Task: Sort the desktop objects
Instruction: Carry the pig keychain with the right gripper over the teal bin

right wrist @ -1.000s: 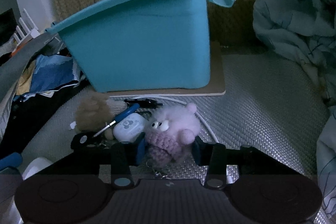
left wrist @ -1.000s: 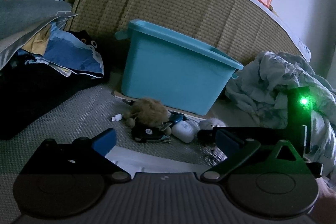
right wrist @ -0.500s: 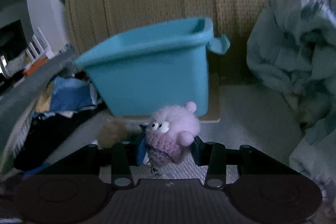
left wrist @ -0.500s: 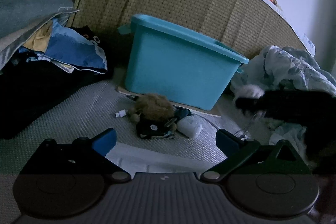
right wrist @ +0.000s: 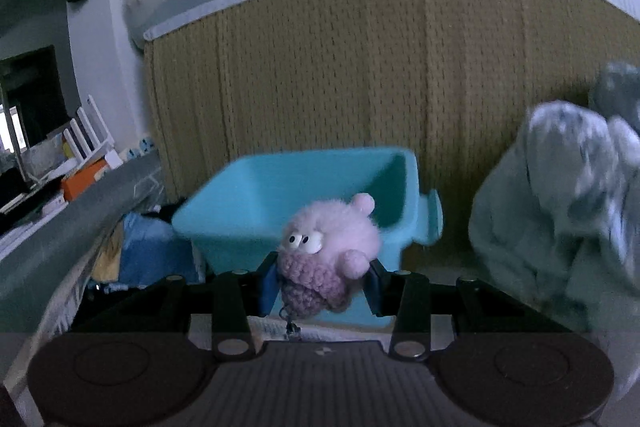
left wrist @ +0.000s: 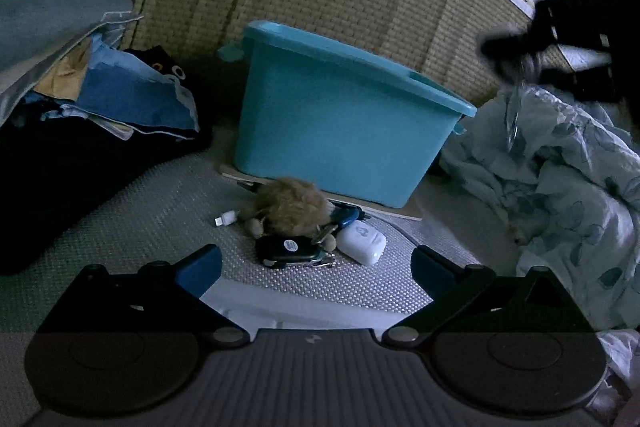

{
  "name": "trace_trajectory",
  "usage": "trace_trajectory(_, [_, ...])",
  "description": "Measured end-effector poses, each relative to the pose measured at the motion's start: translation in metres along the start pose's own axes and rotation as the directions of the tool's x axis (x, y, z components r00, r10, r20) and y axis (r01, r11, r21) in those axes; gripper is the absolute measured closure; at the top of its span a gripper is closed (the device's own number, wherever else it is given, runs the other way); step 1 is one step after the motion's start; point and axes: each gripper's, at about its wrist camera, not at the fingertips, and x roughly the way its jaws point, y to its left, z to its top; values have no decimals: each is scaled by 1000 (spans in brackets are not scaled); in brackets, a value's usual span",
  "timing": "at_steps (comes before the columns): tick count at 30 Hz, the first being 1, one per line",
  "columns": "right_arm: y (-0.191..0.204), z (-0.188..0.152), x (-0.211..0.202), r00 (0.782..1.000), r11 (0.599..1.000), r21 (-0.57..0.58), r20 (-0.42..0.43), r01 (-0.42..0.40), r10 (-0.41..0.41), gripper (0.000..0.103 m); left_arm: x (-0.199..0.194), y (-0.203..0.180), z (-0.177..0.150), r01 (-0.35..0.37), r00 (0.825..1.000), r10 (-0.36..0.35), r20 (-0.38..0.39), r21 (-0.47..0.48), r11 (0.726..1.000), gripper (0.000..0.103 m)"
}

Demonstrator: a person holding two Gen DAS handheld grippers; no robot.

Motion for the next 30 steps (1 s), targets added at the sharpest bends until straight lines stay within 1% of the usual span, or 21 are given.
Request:
trace_trajectory(3, [4, 16, 6, 1000, 1000, -20, 14, 10, -10, 57, 1, 0, 1, 12, 1000, -12, -3, 0, 1000, 0])
trace_trajectory(5, [5, 28, 13, 1000, 1000, -2, 14, 8, -8, 57, 2, 0, 1, 20, 1000, -20, -6, 2, 1000, 0])
trace_trajectory(9, [5, 49, 30, 1000, 999, 41, 6, 9, -9, 57, 4, -3, 1, 14, 1000, -14, -15, 20, 1000, 0])
trace_trajectory(15, [6, 69, 64, 999, 998, 55, -19, 29, -28, 57, 4, -2, 2, 13, 1000, -13, -12, 21, 1000, 0])
trace_trajectory(19, [0, 72, 84, 998, 995, 91, -35, 45, -42, 57, 6, 2, 2, 14, 1000, -14, -27, -3, 1000, 0])
trace_trajectory(22, [-5, 71, 100, 997, 992, 117, -62, 42, -35, 57, 7, 4, 3, 30, 999, -31, -29, -24, 999, 0])
trace_trajectory(30, [-9, 64, 145, 982, 990, 118, -180, 76, -54, 57, 8, 6, 2, 44, 998, -46, -34, -48, 998, 0])
